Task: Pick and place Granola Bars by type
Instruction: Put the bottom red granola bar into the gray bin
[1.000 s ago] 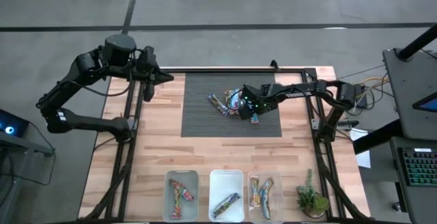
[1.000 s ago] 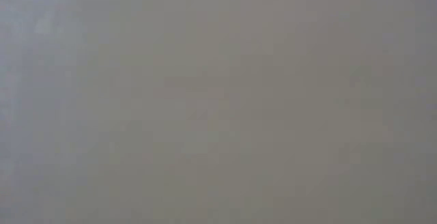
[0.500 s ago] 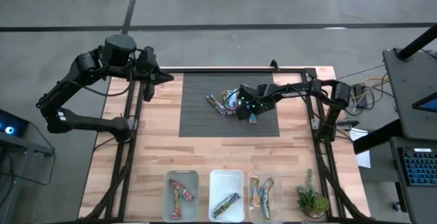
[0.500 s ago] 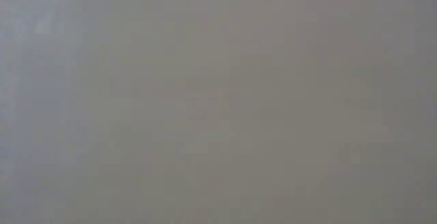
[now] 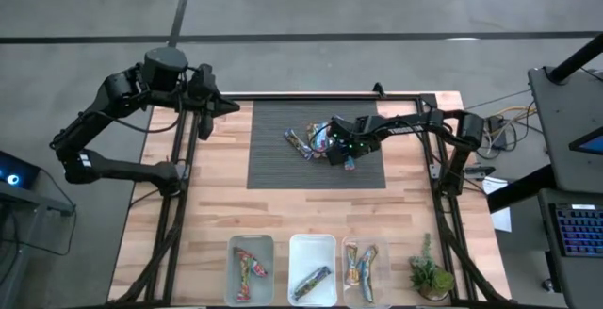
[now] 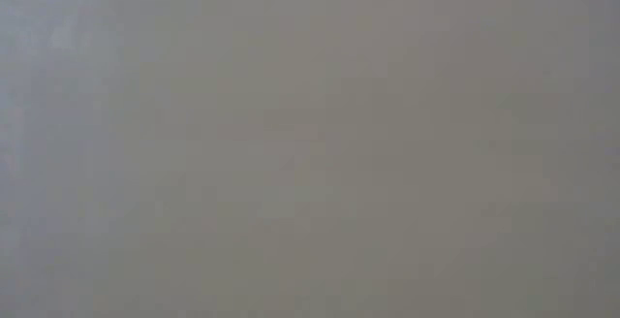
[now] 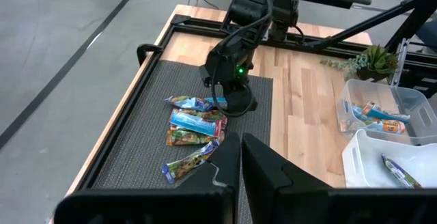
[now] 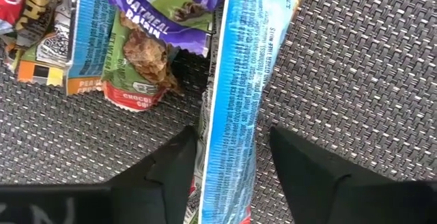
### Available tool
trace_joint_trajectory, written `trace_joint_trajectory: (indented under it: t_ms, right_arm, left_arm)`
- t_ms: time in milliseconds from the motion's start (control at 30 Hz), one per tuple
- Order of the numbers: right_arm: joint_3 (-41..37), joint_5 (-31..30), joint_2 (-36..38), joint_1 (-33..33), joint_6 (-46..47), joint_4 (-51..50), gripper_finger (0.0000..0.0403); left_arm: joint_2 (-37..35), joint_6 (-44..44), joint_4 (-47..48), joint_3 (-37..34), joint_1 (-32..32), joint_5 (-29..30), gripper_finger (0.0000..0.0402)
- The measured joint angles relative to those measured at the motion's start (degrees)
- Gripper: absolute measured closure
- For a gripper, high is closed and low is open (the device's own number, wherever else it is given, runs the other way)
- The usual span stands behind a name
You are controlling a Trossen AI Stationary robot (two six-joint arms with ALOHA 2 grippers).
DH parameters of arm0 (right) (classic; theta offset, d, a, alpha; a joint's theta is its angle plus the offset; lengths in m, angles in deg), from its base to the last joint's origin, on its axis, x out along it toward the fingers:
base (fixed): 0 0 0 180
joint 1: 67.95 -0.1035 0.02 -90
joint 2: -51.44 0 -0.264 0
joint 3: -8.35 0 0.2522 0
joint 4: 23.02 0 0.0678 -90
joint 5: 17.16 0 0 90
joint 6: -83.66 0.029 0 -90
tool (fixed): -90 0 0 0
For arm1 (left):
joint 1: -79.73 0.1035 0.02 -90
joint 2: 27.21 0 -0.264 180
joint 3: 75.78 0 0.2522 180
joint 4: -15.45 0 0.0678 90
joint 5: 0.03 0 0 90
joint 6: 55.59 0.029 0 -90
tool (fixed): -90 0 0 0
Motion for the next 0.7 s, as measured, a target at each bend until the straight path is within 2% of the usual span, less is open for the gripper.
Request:
trace_joint_trajectory:
  t_ms: [400, 700]
  right_arm:
    - [0.00, 0.21, -0.06, 0.02, -0.32, -0.14, 0.0293]
    - [0.00, 0.33, -0.07, 0.00, -0.40, -0.40, 0.0323]
  left_arm:
    - [0.00, 0.00, -0.20, 0.00, 0.00, 0.00, 0.0402]
    - [0.00, 0.02, -0.21, 0.00, 0.00, 0.00, 0.0402]
